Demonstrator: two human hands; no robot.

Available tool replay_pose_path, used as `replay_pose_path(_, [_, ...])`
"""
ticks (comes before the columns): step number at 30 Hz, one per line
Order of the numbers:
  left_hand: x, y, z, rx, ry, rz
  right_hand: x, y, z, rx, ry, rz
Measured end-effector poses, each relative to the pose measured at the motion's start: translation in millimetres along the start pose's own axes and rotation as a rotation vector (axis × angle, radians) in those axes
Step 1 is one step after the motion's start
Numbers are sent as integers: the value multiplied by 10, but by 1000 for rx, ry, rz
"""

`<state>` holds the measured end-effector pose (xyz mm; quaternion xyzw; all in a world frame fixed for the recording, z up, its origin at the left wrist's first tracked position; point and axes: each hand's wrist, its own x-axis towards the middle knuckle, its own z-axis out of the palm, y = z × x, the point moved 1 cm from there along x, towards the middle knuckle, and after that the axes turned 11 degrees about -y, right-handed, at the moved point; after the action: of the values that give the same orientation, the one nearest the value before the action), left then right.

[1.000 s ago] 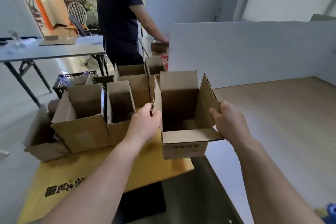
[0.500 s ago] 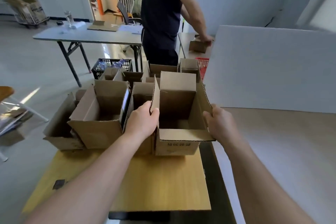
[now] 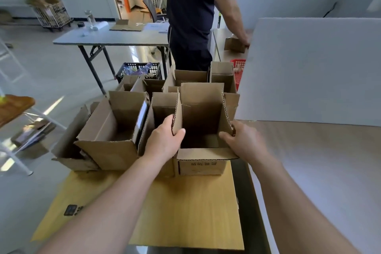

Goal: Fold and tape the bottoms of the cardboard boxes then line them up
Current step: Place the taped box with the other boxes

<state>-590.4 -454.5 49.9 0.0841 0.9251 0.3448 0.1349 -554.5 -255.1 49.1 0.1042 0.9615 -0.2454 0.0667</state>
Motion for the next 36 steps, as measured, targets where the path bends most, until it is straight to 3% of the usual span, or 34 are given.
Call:
replay_pose_path(7, [-11,39,-74,71,10,117,-168,-104,-108,-19,65,19])
replay_pose_path(12, [-189,176,-152,189,195,290,-508,-212,-216,-26,288,68])
replay_pose_path(16, [-411,330,-65,254,214,480,-889,-212,-115,-93,370,120])
replay_pose_path(22, [-704,567,403,311,77,721,-1525,12,66,-169,356,291])
replay_pose_path(36, [-1814,1199,1728,374,-273,982,-3308,1015,44,-180,418,715])
